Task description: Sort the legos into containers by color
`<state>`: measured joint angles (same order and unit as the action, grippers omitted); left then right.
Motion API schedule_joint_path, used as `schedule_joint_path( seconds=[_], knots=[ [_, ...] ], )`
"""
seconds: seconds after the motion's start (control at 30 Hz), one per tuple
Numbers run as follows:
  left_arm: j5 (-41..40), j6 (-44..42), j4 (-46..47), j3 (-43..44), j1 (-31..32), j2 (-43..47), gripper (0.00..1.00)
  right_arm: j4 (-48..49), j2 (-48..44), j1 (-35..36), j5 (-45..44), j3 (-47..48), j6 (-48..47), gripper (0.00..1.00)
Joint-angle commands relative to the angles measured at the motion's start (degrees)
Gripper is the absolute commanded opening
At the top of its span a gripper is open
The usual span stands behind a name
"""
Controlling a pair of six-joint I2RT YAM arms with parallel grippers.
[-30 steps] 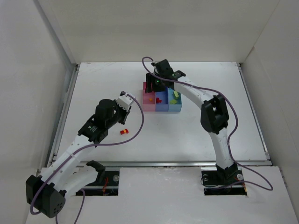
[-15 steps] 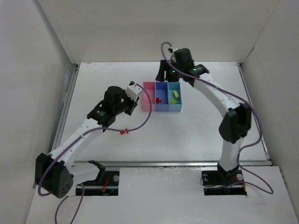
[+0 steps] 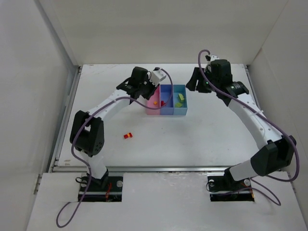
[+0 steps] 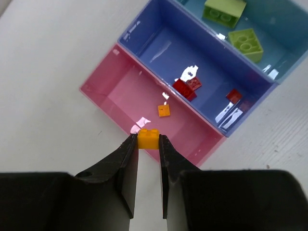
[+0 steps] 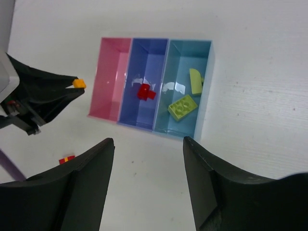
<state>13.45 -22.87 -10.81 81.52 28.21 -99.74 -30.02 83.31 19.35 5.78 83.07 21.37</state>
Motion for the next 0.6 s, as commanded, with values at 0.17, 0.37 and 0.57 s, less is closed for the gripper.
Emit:
schedule_joint_path(
  seconds=[0.17,0.37,0.57],
  knots=[
    [-3.3,-2.2,5.4,0.1,-0.3,-3.5,0.03,1.4,-3.7,-0.3,-1.9,-2.1,0.2,0.65],
    [-2.8,-1.5,8.2,-2.8,0.9,-4.1,0.22,0.8,-3.7,-0.3,-2.4,-1.6,0.2,0.65],
    [-1.2,-1.5,8.2,-3.4,0.9,-4.7,0.34,0.8,-3.2,-0.3,-2.4,-1.6,0.2,0.65]
  ],
)
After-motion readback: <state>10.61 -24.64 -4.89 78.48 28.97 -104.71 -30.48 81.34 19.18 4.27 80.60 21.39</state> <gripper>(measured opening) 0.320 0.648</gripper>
